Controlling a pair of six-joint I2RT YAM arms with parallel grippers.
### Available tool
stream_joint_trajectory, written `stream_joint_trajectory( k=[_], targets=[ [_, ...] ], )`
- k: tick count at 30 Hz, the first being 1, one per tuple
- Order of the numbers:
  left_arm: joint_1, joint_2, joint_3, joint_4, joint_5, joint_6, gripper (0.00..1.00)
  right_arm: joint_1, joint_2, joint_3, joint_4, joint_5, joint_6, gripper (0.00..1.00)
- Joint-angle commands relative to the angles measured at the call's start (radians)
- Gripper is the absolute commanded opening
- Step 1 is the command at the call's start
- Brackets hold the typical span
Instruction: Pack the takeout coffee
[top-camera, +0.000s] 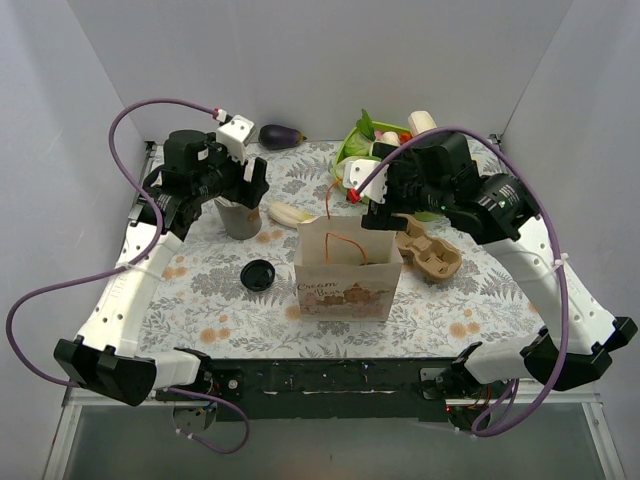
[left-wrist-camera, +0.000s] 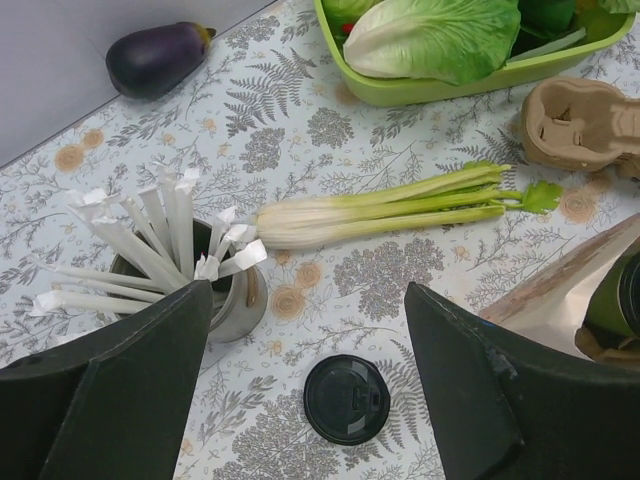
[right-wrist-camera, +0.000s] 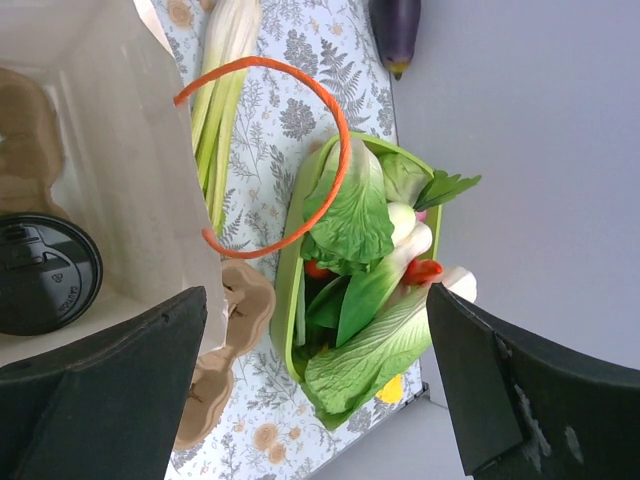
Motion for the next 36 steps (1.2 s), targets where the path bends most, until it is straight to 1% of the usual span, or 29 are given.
stream_joint_trajectory(
  k=[1,5,7,8,9,10,12,13,15,17,18,20,22,23,25,26,28,29,30,36],
  targets=[
    [0.007,-0.045,0.031,-0.04,-0.011,0.013,0.78,0.001,-0.017,-0.017,0.097,0.053,0.036,0.98],
    [0.029,-0.062,0.024,-0.08,-0.104,0.031,0.78,-0.005,-0.02,0.042,0.134,0.065,0.136,0.98],
    [0.033,-0.05,0.025,-0.108,-0.138,0.041,0.78,-0.017,-0.021,0.071,0.147,0.073,0.183,0.98],
    [0.035,-0.024,0.03,-0.141,-0.159,0.042,0.78,-0.037,-0.024,0.069,0.182,0.085,0.196,0.98],
    [0.04,-0.014,0.028,-0.148,-0.17,0.038,0.77,-0.048,-0.026,0.062,0.213,0.108,0.209,0.98],
    [0.046,-0.001,0.031,-0.149,-0.181,0.032,0.77,-0.059,-0.028,0.036,0.245,0.181,0.222,0.98],
    [0.053,0.038,0.059,-0.154,-0.204,0.013,0.77,-0.101,-0.023,0.026,0.319,0.237,0.26,0.98],
    [0.056,0.052,0.07,-0.152,-0.215,-0.004,0.77,-0.118,-0.011,0.038,0.327,0.254,0.274,0.98],
    [0.066,0.084,0.099,-0.143,-0.256,-0.015,0.76,-0.169,0.003,0.057,0.344,0.257,0.318,0.98],
    [0.095,0.11,0.126,-0.146,-0.265,-0.019,0.74,-0.23,0.026,0.084,0.344,0.245,0.358,0.98],
    [0.11,0.142,0.142,-0.149,-0.256,-0.022,0.73,-0.25,0.035,0.092,0.342,0.239,0.404,0.98],
    [0.158,0.179,0.204,-0.164,-0.246,-0.036,0.72,-0.322,0.063,0.114,0.323,0.199,0.45,0.98],
    [0.203,0.22,0.263,-0.174,-0.239,-0.048,0.72,-0.365,0.087,0.12,0.301,0.159,0.502,0.98],
    [0.22,0.233,0.281,-0.186,-0.2,-0.059,0.71,-0.403,0.095,0.12,0.295,0.148,0.513,0.97],
    [0.263,0.268,0.329,-0.201,-0.145,-0.071,0.7,-0.442,0.109,0.106,0.292,0.113,0.545,0.97],
    [0.277,0.279,0.344,-0.218,-0.125,-0.079,0.67,-0.48,0.112,0.099,0.293,0.104,0.559,0.97],
    [0.305,0.305,0.381,-0.236,-0.063,-0.097,0.65,-0.516,0.12,0.063,0.298,0.062,0.605,0.96],
    [0.335,0.331,0.413,-0.256,-0.051,-0.099,0.63,-0.537,0.121,0.054,0.295,0.05,0.614,0.96],
    [0.345,0.342,0.425,-0.263,-0.039,-0.105,0.61,-0.54,0.126,0.046,0.292,0.03,0.619,0.96],
    [0.385,0.397,0.439,-0.266,0.037,-0.111,0.56,-0.546,0.147,0.046,0.287,-0.013,0.619,0.95]
  ],
)
